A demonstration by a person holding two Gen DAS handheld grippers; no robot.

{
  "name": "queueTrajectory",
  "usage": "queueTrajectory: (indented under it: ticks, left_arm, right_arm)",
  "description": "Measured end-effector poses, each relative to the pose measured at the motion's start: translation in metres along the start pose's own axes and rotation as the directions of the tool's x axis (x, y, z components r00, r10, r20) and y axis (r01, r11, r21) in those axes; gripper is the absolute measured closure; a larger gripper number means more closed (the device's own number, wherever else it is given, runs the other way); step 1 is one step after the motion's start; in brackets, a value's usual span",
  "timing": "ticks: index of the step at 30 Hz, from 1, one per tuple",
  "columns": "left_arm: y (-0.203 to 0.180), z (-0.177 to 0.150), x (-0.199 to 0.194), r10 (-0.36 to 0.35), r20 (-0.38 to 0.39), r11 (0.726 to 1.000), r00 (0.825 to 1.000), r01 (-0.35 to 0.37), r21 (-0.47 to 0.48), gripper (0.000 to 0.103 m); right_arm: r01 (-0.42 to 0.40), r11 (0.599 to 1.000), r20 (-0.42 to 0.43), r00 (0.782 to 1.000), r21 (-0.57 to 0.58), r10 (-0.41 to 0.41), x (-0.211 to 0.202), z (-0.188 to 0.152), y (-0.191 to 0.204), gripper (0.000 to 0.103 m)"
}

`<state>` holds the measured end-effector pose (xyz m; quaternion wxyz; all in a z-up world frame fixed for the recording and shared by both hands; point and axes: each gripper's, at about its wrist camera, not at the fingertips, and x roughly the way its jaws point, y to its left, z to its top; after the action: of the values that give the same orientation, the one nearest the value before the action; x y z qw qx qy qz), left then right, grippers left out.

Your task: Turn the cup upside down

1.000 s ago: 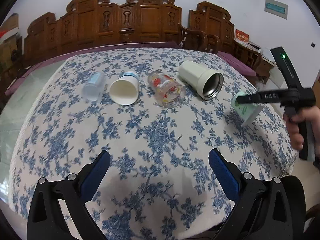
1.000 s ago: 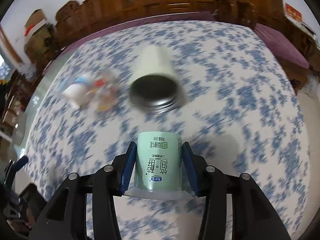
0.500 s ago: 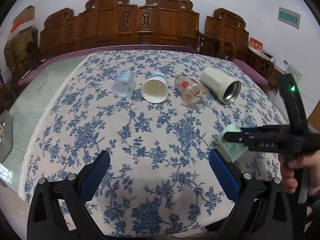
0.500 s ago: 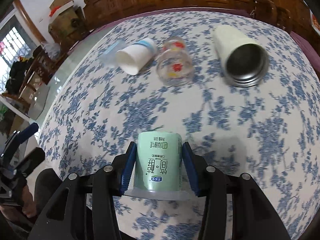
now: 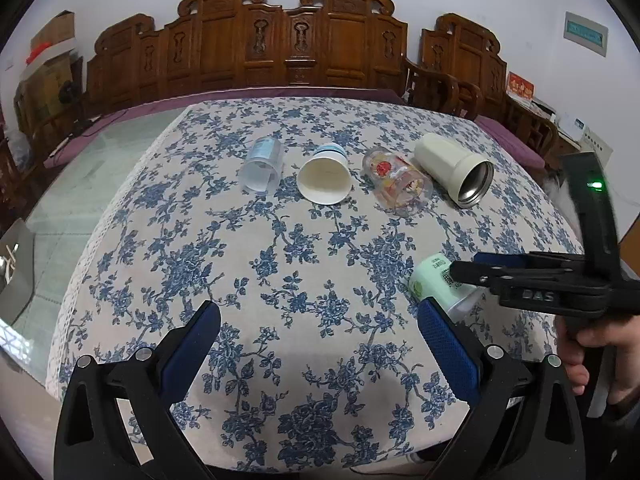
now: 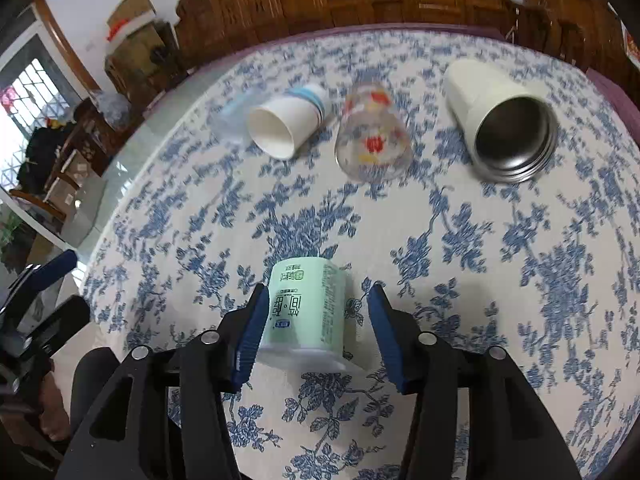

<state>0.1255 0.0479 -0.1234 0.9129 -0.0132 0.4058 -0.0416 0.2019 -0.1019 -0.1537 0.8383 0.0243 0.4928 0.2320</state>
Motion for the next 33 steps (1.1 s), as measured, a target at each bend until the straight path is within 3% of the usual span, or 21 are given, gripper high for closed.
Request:
queueTrajectory:
  ticks: [3,9,12,18,22,26,33]
  left_arm:
    - [-0.008,0.004,0.002,-0.003,-0.007,1.0,1.0,0.004,0.012,0.008]
    - [-0.027,0.017,0.006,-0.031,-0.026,0.999,0.999,0.032,0.033,0.008]
    - [-0.042,0.022,0.009,-0.038,-0.036,0.997,0.999,0.04,0.059,0.008]
    - [-0.074,0.033,0.028,-0.049,-0.081,0.993,0.996,0.057,0.103,0.008]
    - [-0.089,0.04,0.051,-0.064,-0.15,0.991,0.987,0.08,0.106,0.014]
    - [-0.096,0.047,0.074,-0.087,-0.233,0.991,0.969,0.107,0.075,0.021]
    - [-0.092,0.059,0.12,-0.171,-0.402,0.985,0.899,0.151,-0.08,0.022]
  right_arm:
    - [0.013,1.0,0.073,0.997,-0.02,-0.011,-0.022,-0.006,-0.003,0.047]
    - [0.082,0.997,0.222,0.972,-0.017,-0.076,-0.062,-0.028,-0.019,0.037]
    - [0.145,0.989,0.276,0.951,0.001,-0.14,-0.075,-0.045,-0.028,0.021]
    - [0.204,0.979,0.323,0.925,0.021,-0.2,-0.078,-0.072,-0.043,0.012]
    - [0.203,0.978,0.322,0.924,0.045,-0.207,-0.074,-0.078,-0.059,0.011]
    - [0.175,0.981,0.313,0.93,0.078,-0.191,-0.071,-0.081,-0.071,0.011]
    - [0.134,0.987,0.311,0.938,0.092,-0.157,-0.068,-0.085,-0.079,0.011]
